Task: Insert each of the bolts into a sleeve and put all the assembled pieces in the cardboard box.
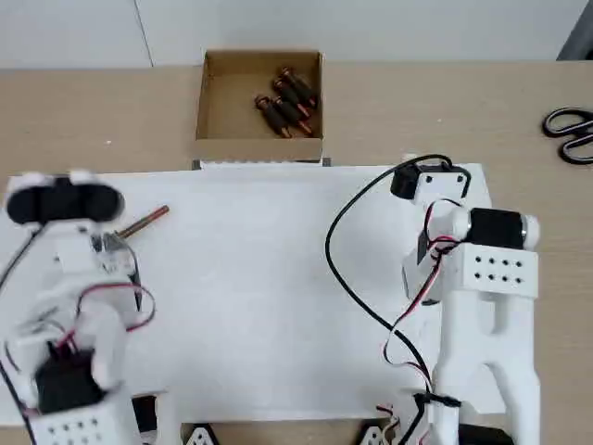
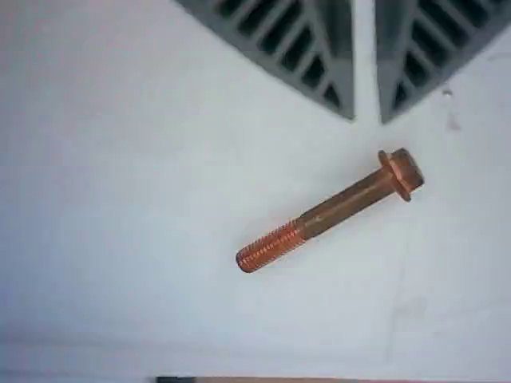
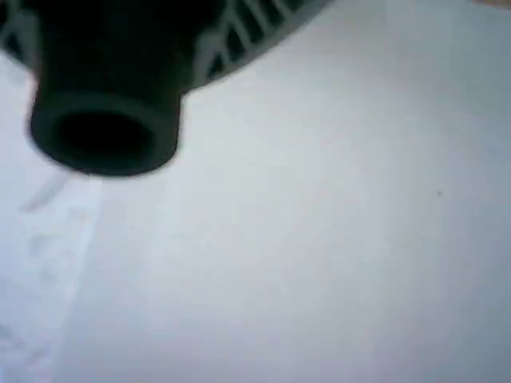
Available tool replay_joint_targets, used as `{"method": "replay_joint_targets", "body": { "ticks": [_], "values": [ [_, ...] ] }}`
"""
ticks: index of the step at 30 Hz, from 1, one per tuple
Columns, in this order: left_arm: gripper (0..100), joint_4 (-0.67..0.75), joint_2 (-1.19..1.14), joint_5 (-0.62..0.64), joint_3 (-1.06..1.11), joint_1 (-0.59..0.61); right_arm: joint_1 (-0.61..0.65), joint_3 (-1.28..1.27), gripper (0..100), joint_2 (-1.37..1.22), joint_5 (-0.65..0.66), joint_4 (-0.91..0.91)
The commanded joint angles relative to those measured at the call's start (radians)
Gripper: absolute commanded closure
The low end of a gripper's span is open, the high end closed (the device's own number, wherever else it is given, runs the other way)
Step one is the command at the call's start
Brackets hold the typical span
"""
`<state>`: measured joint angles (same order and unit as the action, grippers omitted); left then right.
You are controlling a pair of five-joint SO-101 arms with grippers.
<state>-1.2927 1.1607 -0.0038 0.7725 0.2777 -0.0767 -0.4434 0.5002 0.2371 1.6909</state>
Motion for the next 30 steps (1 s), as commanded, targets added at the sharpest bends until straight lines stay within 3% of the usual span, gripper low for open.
{"method": "replay_joint_targets", "body": {
  "ticks": [1,11,15,21,30],
  "values": [
    [99,-0.058,-0.259,0.100,-0.220,0.002,-0.042,-0.018,99.5,0.059,-0.012,-0.012],
    [99,-0.221,-0.796,0.404,-0.549,0.000,-0.160,-0.094,99.5,0.196,-0.005,-0.012],
    [99,-0.270,-0.964,0.634,-0.622,0.002,-0.165,-0.095,99.5,0.219,-0.011,-0.013],
    [99,-0.278,-1.112,1.105,-0.722,0.006,-0.166,-0.097,99.5,0.220,-0.012,-0.013],
    [99,-0.222,-1.244,1.197,-0.866,0.005,-0.166,-0.097,99.5,0.220,-0.012,-0.013]
  ]
}}
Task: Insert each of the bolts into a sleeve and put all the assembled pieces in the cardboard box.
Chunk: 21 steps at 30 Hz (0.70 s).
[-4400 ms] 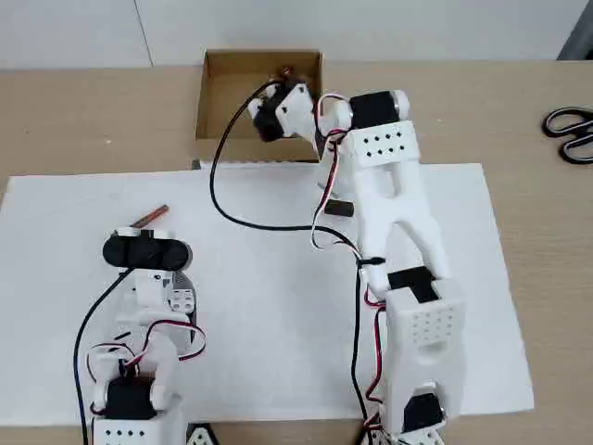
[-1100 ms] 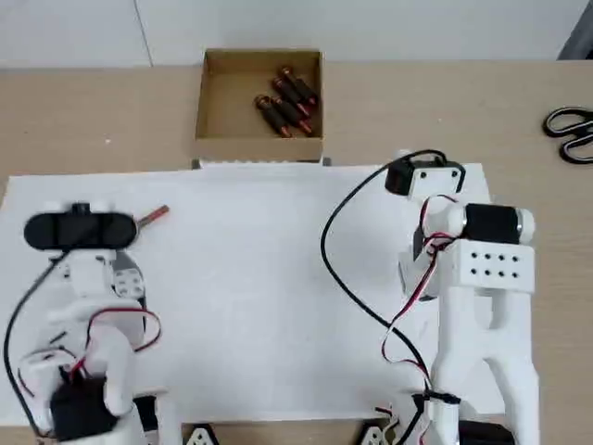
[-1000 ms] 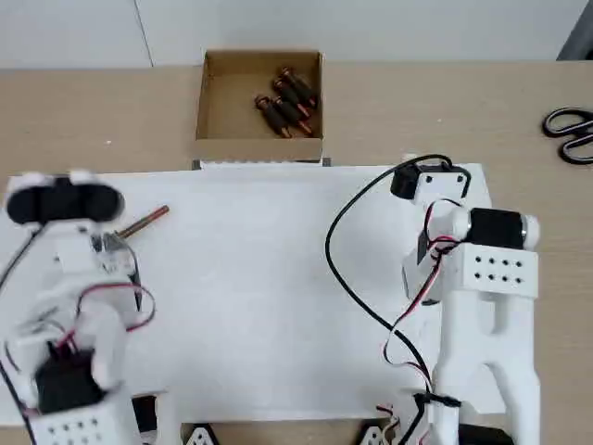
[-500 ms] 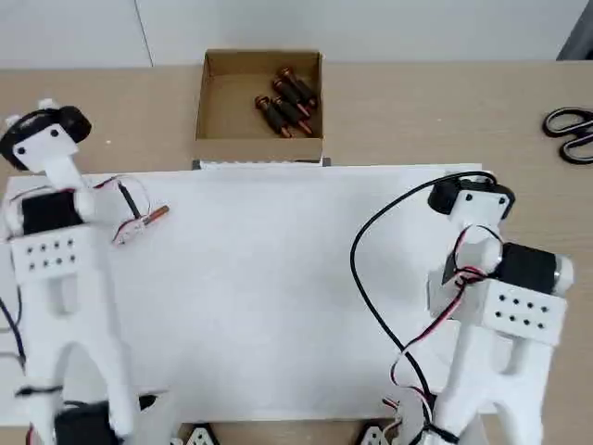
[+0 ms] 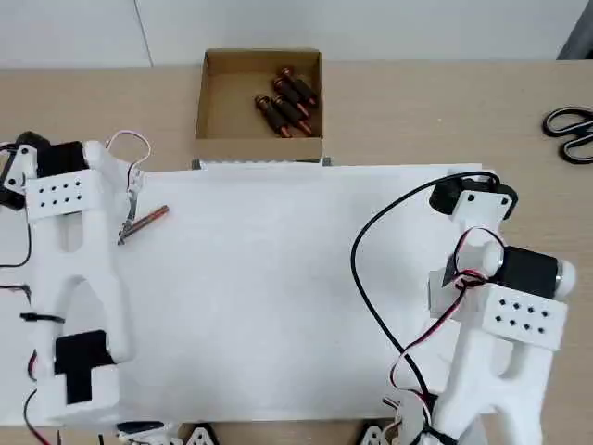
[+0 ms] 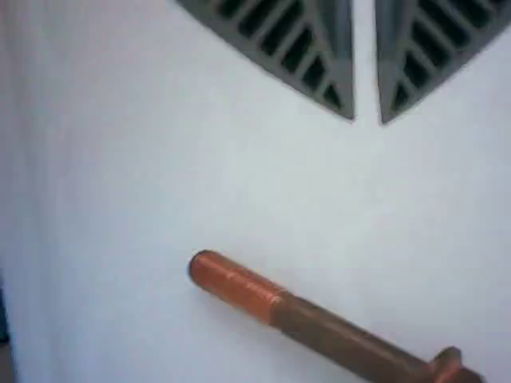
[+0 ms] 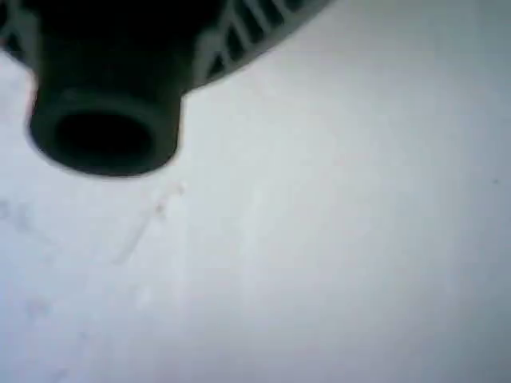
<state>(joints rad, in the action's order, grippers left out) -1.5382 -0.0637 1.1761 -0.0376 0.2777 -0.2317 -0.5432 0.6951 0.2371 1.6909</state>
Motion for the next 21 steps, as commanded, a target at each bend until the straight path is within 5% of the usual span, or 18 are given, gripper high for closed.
{"method": "replay_joint_targets", "body": {
  "ticks": [1,8,21],
  "values": [
    [98,0.023,-0.035,0.017,-0.056,0.003,-0.012,0.003,99.5,0.025,-0.012,-0.013],
    [79,0.025,-0.135,0.031,-0.056,0.006,-0.012,0.003,99.5,0.025,-0.048,-0.013],
    [79,0.089,-0.229,0.063,-0.056,0.066,-0.013,0.003,99.5,0.025,-0.048,-0.016]
  ]
}}
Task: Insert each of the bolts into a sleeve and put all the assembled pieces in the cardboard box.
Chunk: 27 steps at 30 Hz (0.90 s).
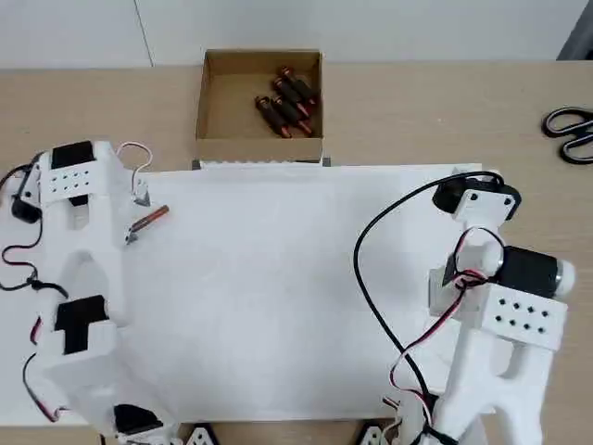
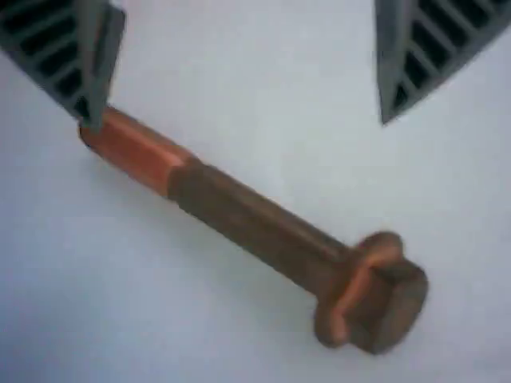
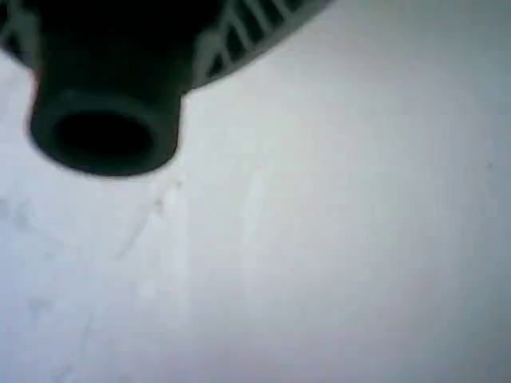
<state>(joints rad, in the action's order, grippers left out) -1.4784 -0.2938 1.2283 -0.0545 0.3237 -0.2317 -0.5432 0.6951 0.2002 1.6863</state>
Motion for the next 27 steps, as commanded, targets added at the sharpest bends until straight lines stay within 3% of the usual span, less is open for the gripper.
{"method": "replay_joint_targets", "body": {
  "ticks": [1,22,27],
  "values": [
    [79,0.032,-0.005,0.012,-0.039,0.021,-0.013,0.003,99.5,0.025,-0.011,-0.012],
    [79,0.124,-0.150,0.014,-0.039,0.025,-0.013,0.002,99.5,0.021,-0.011,-0.013],
    [88,0.126,-0.153,0.051,-0.041,0.023,-0.013,0.002,99.5,0.022,-0.011,-0.013]
  ]
}}
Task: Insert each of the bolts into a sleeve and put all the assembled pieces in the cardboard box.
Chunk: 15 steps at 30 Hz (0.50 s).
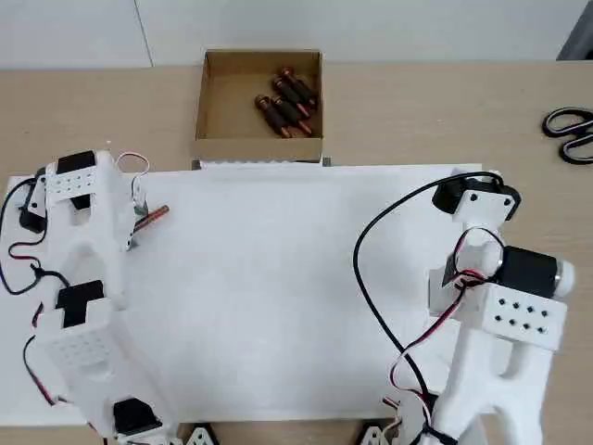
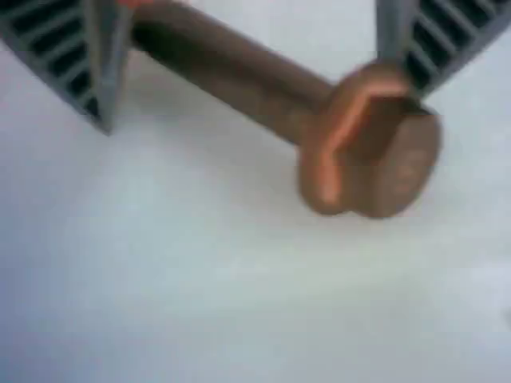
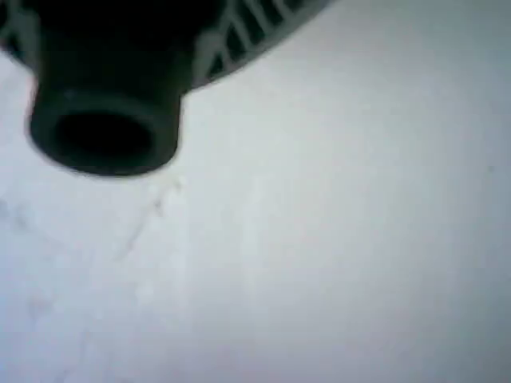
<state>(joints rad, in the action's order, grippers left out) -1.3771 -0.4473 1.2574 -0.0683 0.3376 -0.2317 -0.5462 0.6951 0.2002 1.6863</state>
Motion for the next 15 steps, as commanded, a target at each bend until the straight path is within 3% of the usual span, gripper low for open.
{"method": "replay_joint_targets", "body": {
  "ticks": [1,15],
  "values": [
    [90,0.026,0.000,0.023,-0.027,0.009,-0.013,0.005,99.5,0.022,-0.011,-0.013],
    [93,0.018,0.000,0.018,-0.022,0.011,-0.013,0.005,99.5,0.024,-0.011,-0.013]
  ]
}}
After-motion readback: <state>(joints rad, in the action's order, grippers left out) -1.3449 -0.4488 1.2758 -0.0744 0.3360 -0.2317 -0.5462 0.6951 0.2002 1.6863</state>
